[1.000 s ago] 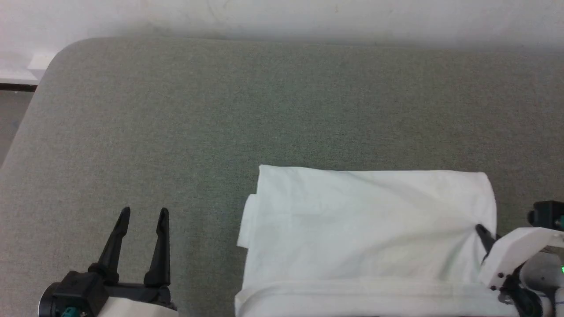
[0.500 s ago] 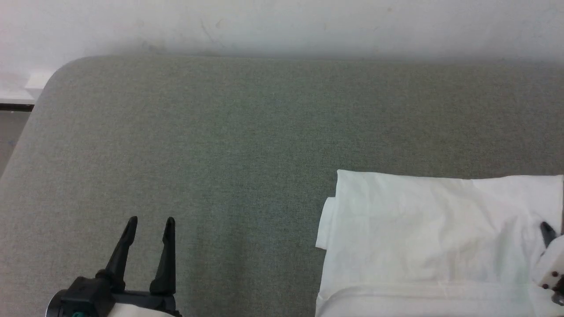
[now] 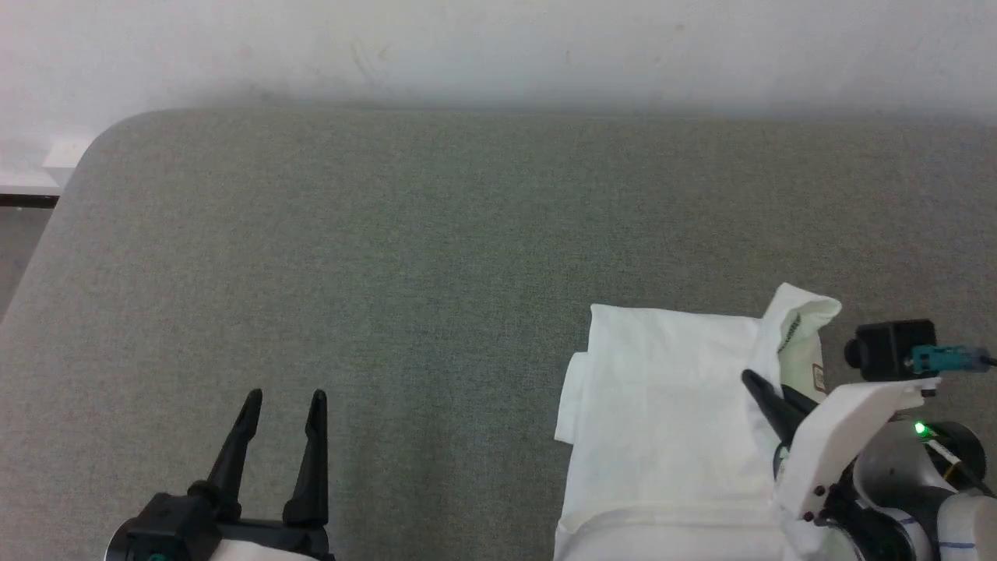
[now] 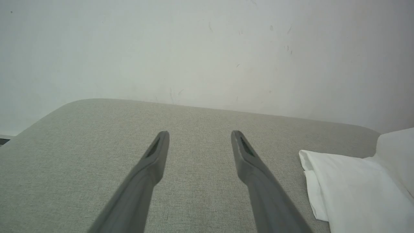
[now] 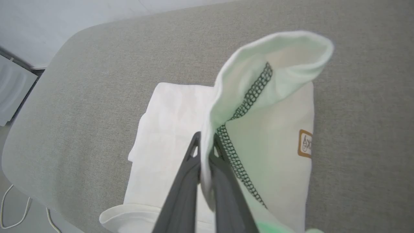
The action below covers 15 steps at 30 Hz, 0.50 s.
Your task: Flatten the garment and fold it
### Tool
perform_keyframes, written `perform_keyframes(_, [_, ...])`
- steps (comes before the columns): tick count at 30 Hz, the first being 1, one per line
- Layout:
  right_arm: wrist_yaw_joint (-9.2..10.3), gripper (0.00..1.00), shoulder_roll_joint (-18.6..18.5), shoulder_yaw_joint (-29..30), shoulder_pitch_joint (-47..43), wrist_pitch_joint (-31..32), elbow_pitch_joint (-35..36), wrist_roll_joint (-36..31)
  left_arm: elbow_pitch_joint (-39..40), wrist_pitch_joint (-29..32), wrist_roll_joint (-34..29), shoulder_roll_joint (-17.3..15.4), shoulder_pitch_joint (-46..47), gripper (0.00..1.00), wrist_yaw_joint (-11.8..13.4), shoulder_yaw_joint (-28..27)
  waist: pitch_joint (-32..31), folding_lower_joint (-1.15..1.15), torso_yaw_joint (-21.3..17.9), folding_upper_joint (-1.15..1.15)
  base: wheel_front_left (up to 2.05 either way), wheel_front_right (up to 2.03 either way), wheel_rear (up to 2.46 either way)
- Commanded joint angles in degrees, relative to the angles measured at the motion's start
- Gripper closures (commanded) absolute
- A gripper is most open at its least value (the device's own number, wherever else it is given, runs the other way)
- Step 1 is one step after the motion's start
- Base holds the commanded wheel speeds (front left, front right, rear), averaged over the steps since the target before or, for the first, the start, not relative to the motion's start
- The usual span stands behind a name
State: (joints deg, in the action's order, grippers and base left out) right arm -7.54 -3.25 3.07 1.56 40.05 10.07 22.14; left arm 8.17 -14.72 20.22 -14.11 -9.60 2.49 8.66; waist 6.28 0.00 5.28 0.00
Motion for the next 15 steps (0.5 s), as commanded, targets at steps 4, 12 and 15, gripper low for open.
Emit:
perform_keyframes(4, [0.05,1.00,0.32,-3.83,1.53,-0.60,-0.53,1.19,-0.54,-0.28,-0.14,0.65,0.64,0.00,-0.85,0.22,0.70,0.00,1.07,0.00,0.00,0.00,0.00])
perform_keyframes(12, [0.05,1.00,0.36,-10.96,6.12,-4.86,-8.72,1.45,-1.73,-0.28,-0.29,1.50,2.25,0.00,-2.00,0.47,1.89,0.00,3.74,0.00,0.00,0.00,0.00])
perform_keyframes(15, [0.05,1.00,0.36,-12.06,8.01,-6.11,-13.69,0.05,-2.40,-0.28,-0.39,1.98,2.69,0.00,-2.41,0.68,2.12,0.00,4.77,0.00,0.00,0.00,0.00])
